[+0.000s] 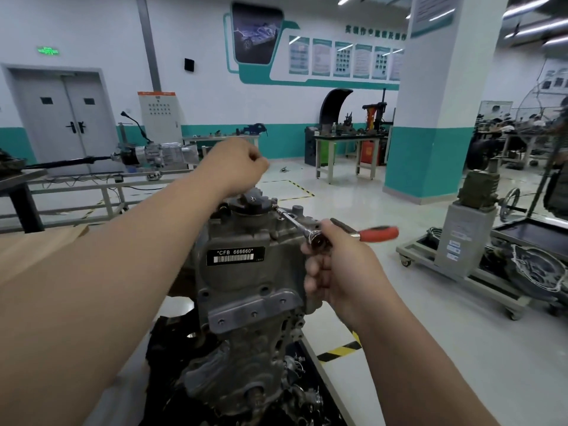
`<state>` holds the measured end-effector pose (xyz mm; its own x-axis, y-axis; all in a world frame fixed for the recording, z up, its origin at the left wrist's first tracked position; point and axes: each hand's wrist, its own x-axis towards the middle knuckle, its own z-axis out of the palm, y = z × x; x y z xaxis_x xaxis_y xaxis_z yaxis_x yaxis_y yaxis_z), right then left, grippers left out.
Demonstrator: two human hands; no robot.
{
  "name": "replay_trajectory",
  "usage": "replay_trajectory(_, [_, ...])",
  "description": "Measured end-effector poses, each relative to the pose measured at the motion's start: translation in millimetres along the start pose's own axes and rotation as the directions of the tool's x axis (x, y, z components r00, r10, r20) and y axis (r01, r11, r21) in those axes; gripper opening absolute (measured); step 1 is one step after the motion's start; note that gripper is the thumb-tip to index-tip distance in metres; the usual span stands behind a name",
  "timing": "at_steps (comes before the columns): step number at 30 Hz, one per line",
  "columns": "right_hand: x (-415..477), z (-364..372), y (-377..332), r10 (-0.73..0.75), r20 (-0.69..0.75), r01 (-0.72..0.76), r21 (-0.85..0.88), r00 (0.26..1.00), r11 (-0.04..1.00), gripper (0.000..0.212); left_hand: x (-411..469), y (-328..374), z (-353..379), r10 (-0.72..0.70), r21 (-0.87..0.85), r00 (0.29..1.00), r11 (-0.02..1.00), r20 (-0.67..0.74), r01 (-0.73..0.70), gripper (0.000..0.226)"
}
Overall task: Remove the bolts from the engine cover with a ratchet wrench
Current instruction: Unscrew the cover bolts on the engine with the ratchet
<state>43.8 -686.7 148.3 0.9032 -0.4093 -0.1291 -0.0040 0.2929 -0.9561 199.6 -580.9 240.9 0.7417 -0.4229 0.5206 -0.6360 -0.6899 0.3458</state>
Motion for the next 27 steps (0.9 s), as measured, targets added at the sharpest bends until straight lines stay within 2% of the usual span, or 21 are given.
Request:
replay_trajectory(2, [-2.6, 2.8, -0.6, 0.103, 0.084, -0.121, 0.252, 0.991, 0.960, 0.049, 14.2, -2.2, 11.2, 0.004, 0.196, 0.989, 0.980, 0.147, -0.033, 0.033])
replay_trajectory(4, [-4.8, 3.6, 0.4, 0.154, 0.177, -0.218, 0.445, 0.972, 0.868, 0.047, 25.2, -1.5, 21.4, -0.016, 0.307, 0.961, 0.949, 0.276, -0.072, 0.036])
replay_trajectory(7, [-5.3, 3.0, 2.4, 0.158, 0.240, -0.272, 0.574, 0.958, 0.773, 0.047, 36.8, 7.7, 27.5, 0.002, 0.418, 0.917, 0.890, 0.398, -0.183, 0.030])
replay_trajectory(11, [-3.2, 2.2, 0.9, 0.137, 0.221, -0.229, 0.474, 0.966, 0.850, 0.047, 39.4, 8.4, 33.7, 0.050, 0.416, 0.910, 0.878, 0.413, -0.237, 0.028])
replay_trajectory(15, [-0.5, 0.2, -2.3, 0.119, 0.196, -0.188, 0.389, 0.973, 0.902, 0.048, 37.1, 2.2, 35.2, 0.086, 0.276, 0.922, 0.940, 0.378, -0.201, 0.024])
replay_trajectory(23, [1.0, -0.8, -1.2, 0.085, 0.163, -0.125, 0.250, 0.983, 0.960, 0.051, 32.9, -0.3, 28.7, 0.065, 0.211, 0.906, 0.963, 0.418, -0.166, 0.025])
replay_trajectory(27, [-1.2, 2.6, 4.0, -0.020, 0.121, 0.016, 0.033, 0.992, 0.999, 0.039, 34.8, 1.4, 28.1, 0.026, 0.201, 0.895, 0.971, 0.445, -0.129, 0.021])
